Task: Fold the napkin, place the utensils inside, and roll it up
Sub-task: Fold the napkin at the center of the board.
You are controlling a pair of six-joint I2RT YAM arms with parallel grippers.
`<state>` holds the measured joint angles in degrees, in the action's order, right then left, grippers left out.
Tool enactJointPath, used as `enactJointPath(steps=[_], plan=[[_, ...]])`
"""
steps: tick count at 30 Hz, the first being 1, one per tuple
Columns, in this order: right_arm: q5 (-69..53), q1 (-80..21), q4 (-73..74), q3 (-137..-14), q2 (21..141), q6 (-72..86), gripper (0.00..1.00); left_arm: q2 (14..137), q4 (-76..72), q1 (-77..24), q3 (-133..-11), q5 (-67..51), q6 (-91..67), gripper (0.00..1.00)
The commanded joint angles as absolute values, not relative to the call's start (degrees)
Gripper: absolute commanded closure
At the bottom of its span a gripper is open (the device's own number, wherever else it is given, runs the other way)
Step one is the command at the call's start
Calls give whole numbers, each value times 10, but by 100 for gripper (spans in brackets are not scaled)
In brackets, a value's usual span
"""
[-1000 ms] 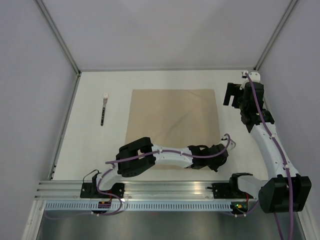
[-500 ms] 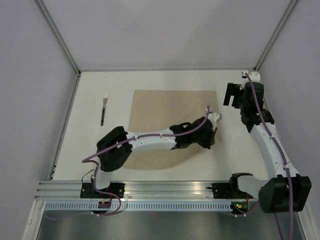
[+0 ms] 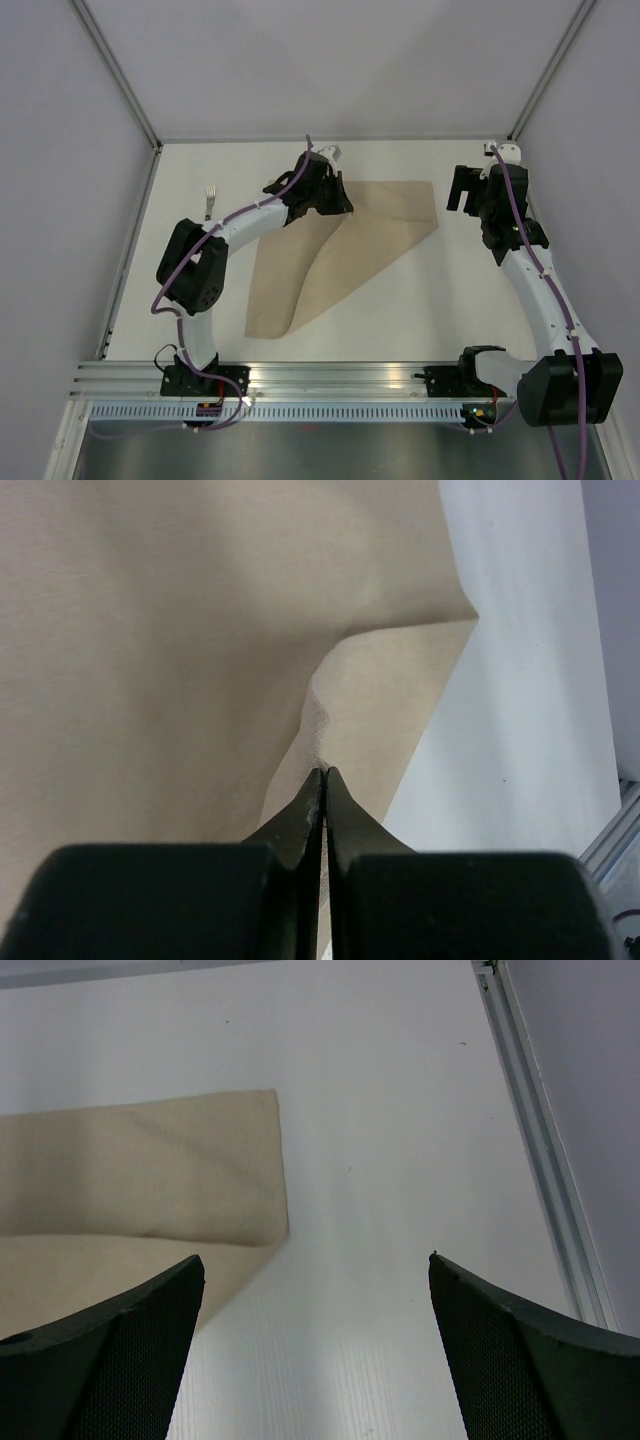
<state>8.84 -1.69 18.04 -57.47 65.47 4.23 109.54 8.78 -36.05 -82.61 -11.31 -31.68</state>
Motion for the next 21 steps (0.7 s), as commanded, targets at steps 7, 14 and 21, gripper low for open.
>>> enactJointPath(steps=[7, 14, 21], plan=[[83, -16, 181, -568, 637, 33, 2, 1132, 133, -259, -909, -209, -323, 98], [81, -15, 181, -567, 638, 31, 2, 1141, 132, -205, -917, -236, -322, 98], [82, -15, 181, -566, 639, 29, 2, 1153, 133, -174, -926, -252, -320, 98]])
